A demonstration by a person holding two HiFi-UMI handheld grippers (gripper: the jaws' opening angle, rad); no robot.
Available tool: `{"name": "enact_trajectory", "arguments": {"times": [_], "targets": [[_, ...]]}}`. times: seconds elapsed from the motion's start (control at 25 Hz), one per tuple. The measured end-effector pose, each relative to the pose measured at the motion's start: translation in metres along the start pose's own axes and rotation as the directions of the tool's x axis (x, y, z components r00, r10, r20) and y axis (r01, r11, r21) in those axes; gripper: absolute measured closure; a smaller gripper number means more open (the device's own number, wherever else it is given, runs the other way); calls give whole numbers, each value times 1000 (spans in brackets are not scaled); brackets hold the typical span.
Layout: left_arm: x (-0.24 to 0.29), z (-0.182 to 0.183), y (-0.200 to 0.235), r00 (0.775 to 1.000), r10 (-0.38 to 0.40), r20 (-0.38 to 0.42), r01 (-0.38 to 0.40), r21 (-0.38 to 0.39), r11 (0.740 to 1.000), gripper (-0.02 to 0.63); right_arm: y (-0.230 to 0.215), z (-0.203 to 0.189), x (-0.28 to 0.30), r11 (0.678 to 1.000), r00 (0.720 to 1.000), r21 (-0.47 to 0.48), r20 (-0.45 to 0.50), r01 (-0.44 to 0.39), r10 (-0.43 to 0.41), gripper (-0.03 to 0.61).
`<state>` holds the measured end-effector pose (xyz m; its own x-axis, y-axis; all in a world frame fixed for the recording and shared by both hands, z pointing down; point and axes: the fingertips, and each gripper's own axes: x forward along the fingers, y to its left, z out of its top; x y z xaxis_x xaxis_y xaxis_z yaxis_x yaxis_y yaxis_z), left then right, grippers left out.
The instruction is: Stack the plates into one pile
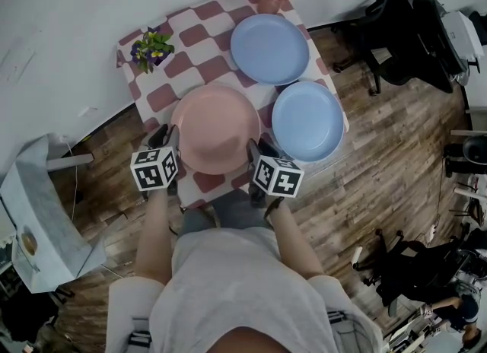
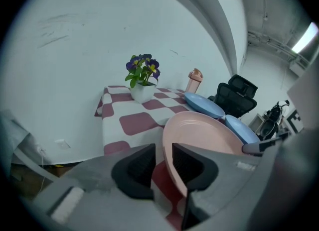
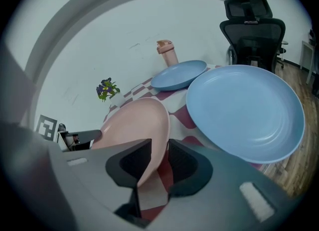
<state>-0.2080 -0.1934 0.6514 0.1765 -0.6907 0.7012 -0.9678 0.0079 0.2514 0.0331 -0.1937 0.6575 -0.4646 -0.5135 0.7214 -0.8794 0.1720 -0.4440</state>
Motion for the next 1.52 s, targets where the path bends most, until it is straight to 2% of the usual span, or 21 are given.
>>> {"name": "enact_trajectory", "arguments": {"times": [0.12,0.2,0.24,0.4,0.64,0.84,1.12,1.52], "targets": [[8,-11,-3,999,-25,-47,25,-7,1000,500,-3,-1,3,1000,1000,-8,-2,20,-20,482],[9,-14,-5,998,-22,-63,21,-9,1000,565,-6,0,3,1000,1000,-7,0,30,-30,518],[8,-14,-5,998,-21,-63,20,-17,1000,569,-6,1,2,1000,1000,-5,4,30,-30,522],[0,2,-11,999,-39,-16,39,-30,999,574,-1,17,-9,1000,998,-19,57,17,-16,525],[-10,45,-32,995,-80,64,78,40,996,574,3,50,-33,1000,986,-20,163,15,-11,526],[-3,73,-69,984,-152,91,143,98,985,574,-17,72,-58,999,970,22,238,49,-53,528],[23,91,-141,959,-278,56,262,198,944,568,-70,85,-97,983,935,130,311,133,-168,531],[59,84,-234,910,-411,-59,409,299,862,565,-141,74,-145,929,883,281,333,241,-330,534]]}}
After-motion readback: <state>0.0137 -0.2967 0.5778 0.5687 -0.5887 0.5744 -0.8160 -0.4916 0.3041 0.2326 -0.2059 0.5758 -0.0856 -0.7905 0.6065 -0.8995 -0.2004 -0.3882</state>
